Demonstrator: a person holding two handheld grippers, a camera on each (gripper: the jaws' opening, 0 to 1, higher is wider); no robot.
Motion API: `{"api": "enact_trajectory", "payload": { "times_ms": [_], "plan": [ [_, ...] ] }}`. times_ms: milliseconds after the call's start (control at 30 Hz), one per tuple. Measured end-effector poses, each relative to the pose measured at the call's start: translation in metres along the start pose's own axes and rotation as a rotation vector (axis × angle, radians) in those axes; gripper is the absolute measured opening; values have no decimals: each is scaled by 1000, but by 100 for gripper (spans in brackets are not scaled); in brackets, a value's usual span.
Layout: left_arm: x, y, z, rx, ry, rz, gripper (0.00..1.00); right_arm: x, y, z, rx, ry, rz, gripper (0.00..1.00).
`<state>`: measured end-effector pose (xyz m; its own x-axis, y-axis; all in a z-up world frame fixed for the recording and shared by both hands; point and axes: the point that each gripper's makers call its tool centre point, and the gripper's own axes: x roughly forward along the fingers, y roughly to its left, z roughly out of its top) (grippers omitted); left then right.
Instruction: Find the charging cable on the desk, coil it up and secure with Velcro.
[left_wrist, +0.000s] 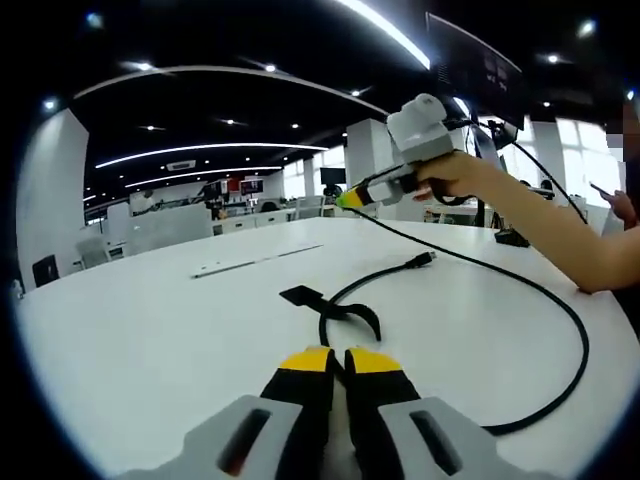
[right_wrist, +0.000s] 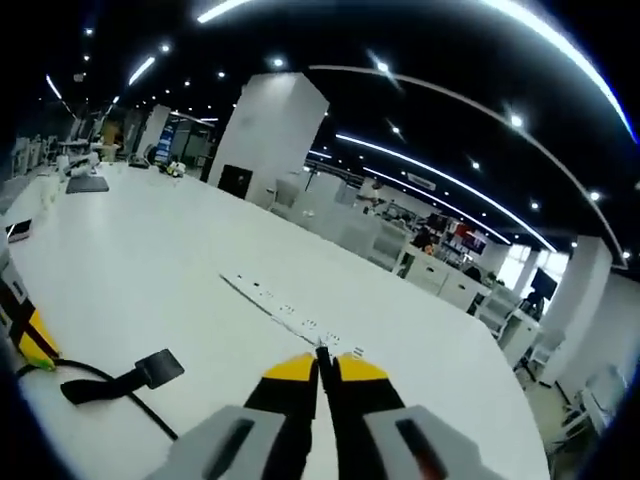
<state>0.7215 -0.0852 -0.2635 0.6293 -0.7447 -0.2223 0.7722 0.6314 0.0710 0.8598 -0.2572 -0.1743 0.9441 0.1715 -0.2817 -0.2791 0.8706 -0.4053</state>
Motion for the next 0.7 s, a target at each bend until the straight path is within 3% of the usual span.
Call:
{"api": "enact_trajectory", "payload": {
  "times_ms": [33,100,233,433,533,700],
  "plan": [
    [0,0,0,0,0,0,6,-2,6,12,7,-42,12,3],
    [0,0,0,0,0,-1,6,-11,12,25,-5,-57,8,3],
    [0,0,0,0,-1,0,6,-14,18,29,-32,-58,36,3],
    [0,0,-1,1,0,0,6,7,20,0,9,-18,89,3],
    [0,0,-1,1,0,0,6,26,28,-31,84,43,155,7],
    [0,0,-1,4,-1,-1,6,36,24,-58,81,104,146,8]
  ]
}}
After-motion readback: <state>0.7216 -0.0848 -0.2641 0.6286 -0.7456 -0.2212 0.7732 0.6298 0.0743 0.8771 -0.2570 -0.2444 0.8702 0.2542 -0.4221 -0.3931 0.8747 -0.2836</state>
